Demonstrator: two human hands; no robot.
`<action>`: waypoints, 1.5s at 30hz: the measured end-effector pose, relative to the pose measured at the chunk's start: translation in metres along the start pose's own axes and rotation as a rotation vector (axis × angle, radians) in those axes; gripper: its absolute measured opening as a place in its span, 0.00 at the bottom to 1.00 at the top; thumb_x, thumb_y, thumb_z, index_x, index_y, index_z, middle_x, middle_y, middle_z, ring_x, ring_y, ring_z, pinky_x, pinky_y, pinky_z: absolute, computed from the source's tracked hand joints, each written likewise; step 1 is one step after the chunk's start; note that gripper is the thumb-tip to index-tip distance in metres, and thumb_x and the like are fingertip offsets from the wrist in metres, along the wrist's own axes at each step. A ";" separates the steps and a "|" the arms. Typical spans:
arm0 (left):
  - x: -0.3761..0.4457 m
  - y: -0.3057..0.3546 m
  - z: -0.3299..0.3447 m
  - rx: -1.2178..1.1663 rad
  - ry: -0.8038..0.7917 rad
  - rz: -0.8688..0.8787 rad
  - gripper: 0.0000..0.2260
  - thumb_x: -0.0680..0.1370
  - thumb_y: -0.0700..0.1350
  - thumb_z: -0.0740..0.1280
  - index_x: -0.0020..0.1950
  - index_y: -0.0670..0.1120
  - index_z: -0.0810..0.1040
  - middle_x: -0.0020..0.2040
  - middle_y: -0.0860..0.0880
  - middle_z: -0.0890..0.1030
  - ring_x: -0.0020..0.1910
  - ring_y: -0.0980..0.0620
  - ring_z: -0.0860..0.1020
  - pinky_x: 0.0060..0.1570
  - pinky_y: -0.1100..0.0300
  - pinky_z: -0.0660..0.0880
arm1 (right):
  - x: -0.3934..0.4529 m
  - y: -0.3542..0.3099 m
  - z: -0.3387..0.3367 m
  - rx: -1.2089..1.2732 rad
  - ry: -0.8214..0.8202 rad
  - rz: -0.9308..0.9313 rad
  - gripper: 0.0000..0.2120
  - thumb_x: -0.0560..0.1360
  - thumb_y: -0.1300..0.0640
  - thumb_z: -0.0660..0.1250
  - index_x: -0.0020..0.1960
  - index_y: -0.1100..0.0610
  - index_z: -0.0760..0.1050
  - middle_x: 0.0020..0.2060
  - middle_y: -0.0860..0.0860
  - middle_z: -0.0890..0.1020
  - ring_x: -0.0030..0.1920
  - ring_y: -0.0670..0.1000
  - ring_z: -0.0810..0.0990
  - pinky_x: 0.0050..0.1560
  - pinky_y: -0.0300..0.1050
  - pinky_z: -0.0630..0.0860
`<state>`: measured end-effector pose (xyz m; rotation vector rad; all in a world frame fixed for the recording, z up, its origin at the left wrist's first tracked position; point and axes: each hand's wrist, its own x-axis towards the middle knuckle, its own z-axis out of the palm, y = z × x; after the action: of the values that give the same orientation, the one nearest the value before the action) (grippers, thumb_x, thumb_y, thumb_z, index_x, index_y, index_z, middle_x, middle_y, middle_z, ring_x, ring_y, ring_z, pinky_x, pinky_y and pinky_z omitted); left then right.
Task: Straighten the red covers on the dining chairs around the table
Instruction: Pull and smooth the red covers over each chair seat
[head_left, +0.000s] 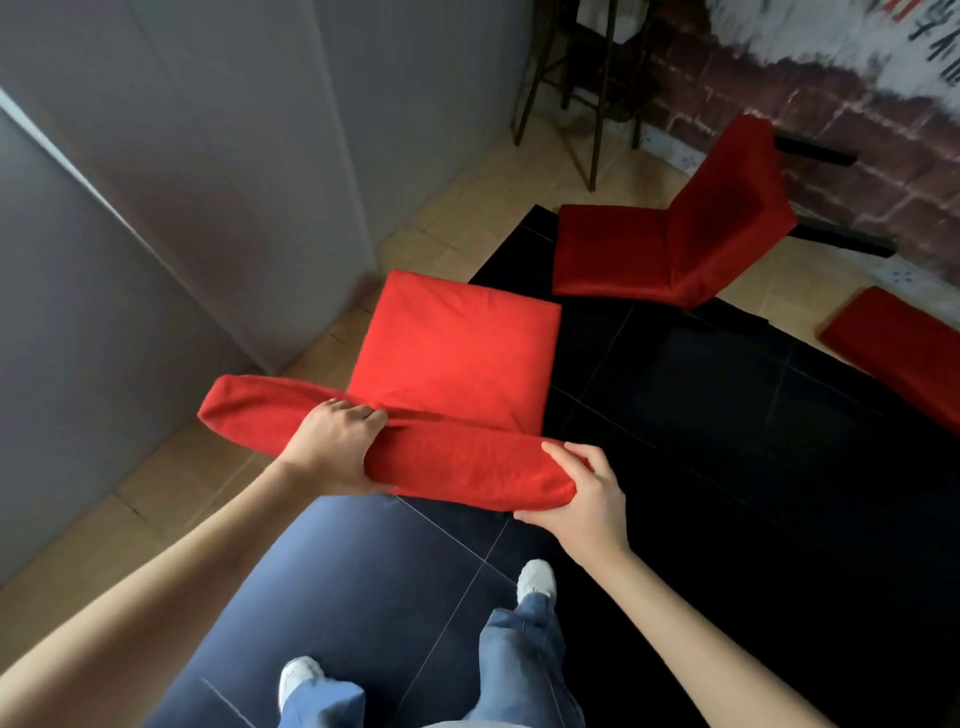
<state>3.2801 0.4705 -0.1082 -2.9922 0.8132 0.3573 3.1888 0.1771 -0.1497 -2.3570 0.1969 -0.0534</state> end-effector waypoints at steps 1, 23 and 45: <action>-0.008 -0.007 0.001 0.003 0.012 0.000 0.32 0.50 0.64 0.80 0.40 0.41 0.80 0.32 0.45 0.80 0.30 0.42 0.79 0.37 0.55 0.77 | -0.003 -0.005 0.009 0.004 -0.009 -0.008 0.41 0.52 0.49 0.85 0.64 0.47 0.77 0.58 0.40 0.72 0.59 0.50 0.76 0.58 0.48 0.76; -0.070 -0.086 0.025 -0.080 -0.004 -0.297 0.45 0.48 0.69 0.75 0.59 0.48 0.75 0.54 0.48 0.79 0.53 0.44 0.77 0.58 0.51 0.70 | -0.012 -0.073 0.079 -0.070 -0.159 -0.089 0.43 0.56 0.44 0.83 0.69 0.46 0.72 0.64 0.47 0.70 0.61 0.51 0.70 0.54 0.48 0.76; 0.067 -0.010 -0.048 -0.700 0.050 -0.249 0.39 0.62 0.64 0.77 0.70 0.56 0.70 0.64 0.53 0.78 0.67 0.48 0.73 0.69 0.46 0.65 | 0.044 0.021 -0.045 0.091 -0.340 0.272 0.63 0.59 0.57 0.83 0.77 0.37 0.42 0.74 0.52 0.61 0.72 0.52 0.63 0.61 0.47 0.72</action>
<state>3.3516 0.4417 -0.0774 -3.6955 0.3458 0.6799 3.2251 0.1241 -0.1332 -2.1889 0.3369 0.4561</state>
